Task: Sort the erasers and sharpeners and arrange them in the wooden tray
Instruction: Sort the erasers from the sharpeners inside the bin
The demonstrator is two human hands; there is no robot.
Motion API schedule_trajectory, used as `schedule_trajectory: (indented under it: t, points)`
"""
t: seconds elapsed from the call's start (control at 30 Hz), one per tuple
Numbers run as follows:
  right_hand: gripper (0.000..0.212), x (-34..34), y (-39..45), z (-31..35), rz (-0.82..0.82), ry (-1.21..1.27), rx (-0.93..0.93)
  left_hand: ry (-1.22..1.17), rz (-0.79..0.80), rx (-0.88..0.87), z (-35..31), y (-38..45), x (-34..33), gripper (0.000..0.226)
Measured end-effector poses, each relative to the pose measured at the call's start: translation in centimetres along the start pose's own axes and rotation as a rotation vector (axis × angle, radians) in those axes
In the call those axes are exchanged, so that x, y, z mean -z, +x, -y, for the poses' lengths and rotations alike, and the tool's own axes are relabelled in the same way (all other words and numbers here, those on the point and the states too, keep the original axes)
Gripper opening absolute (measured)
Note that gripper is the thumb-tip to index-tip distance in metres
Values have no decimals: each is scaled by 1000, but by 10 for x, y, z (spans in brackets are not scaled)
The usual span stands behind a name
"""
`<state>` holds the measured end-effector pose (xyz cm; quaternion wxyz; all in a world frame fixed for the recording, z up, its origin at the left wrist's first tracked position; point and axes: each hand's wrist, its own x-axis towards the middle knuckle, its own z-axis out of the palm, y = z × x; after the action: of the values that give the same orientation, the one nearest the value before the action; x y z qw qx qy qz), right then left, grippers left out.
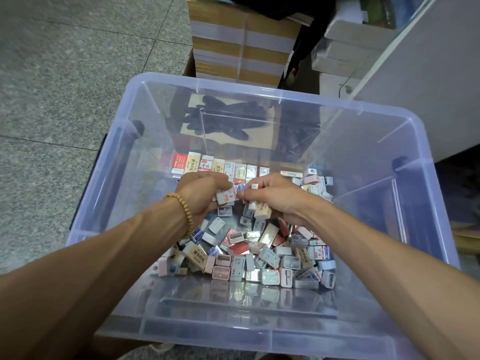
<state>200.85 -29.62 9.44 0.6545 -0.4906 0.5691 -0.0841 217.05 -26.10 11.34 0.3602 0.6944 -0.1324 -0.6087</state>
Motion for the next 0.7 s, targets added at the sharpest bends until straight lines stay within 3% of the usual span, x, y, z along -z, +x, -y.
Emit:
schedule_trajectory:
  t: [0.13,0.3,0.5,0.57,0.7]
  points:
    - [25,22,17,9,-138,-35,-86,23,-100,-19,-6,5,5,3]
    - [20,12,42,17,-301,-245,-101,109,-116,-55,-9,10,6,6]
    - [24,-13,52,5,-419,18,-76,113,-115,-39,-9,12,8,11]
    - [29,-12,47,4,-413,31,-78,145,-115,-41,-8,14,8,12]
    - [19,3,28,0,-365,121,-119,218,-106,-57,-6,17,8,17]
